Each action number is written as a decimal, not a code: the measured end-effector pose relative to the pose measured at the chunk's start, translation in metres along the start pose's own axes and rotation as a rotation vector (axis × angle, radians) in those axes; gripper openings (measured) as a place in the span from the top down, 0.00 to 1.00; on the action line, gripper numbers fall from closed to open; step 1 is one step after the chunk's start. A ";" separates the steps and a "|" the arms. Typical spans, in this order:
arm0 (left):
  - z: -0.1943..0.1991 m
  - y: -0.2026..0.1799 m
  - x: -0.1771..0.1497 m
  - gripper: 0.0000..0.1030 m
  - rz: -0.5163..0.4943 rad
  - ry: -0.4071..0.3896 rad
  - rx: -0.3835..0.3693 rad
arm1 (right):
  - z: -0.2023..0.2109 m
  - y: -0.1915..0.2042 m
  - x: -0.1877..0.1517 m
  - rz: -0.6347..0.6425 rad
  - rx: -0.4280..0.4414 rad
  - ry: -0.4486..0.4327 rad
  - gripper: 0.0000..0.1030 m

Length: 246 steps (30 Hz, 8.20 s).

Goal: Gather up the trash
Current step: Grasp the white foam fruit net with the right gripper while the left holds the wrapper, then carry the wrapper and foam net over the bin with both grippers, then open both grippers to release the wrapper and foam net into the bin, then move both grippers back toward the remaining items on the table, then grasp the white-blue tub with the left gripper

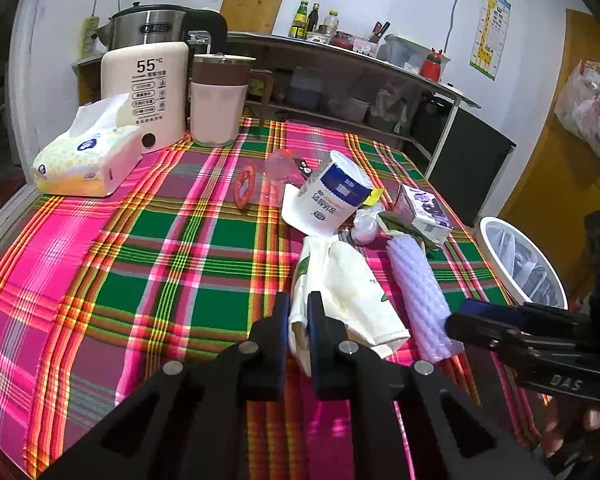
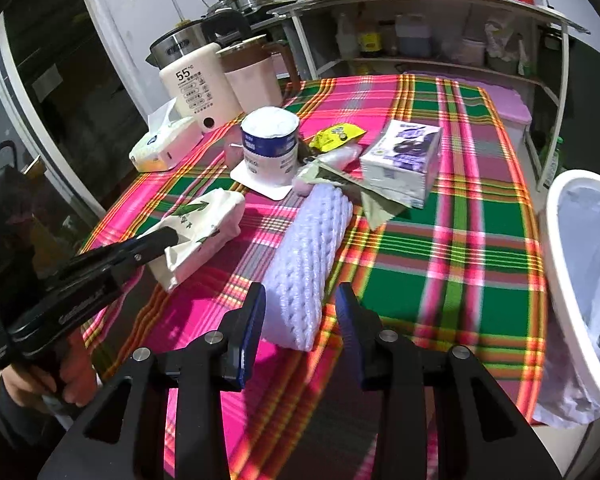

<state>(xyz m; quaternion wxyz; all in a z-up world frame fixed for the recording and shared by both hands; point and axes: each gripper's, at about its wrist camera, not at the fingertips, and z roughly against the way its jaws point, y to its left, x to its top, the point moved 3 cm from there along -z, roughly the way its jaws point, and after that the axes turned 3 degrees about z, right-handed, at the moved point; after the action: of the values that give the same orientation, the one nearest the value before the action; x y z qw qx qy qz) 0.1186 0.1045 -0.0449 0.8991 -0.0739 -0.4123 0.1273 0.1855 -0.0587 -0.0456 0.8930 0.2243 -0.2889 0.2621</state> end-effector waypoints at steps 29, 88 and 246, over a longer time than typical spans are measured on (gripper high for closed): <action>0.016 -0.015 -0.007 0.91 -0.003 -0.007 -0.028 | 0.017 0.011 -0.011 0.015 0.010 -0.025 0.87; -0.051 -0.267 0.019 0.91 -0.353 0.051 -0.362 | 0.141 -0.188 -0.060 -0.312 -0.326 -0.151 0.87; -0.040 0.005 0.059 0.55 0.024 -0.061 -0.037 | -0.033 -0.083 0.067 -0.157 -0.407 -0.064 0.49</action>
<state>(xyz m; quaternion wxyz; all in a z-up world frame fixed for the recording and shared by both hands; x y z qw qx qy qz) 0.1852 0.1253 -0.0297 0.8830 -0.0915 -0.4408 0.1328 0.2948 -0.0812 -0.0476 0.9279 0.0691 -0.3459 0.1209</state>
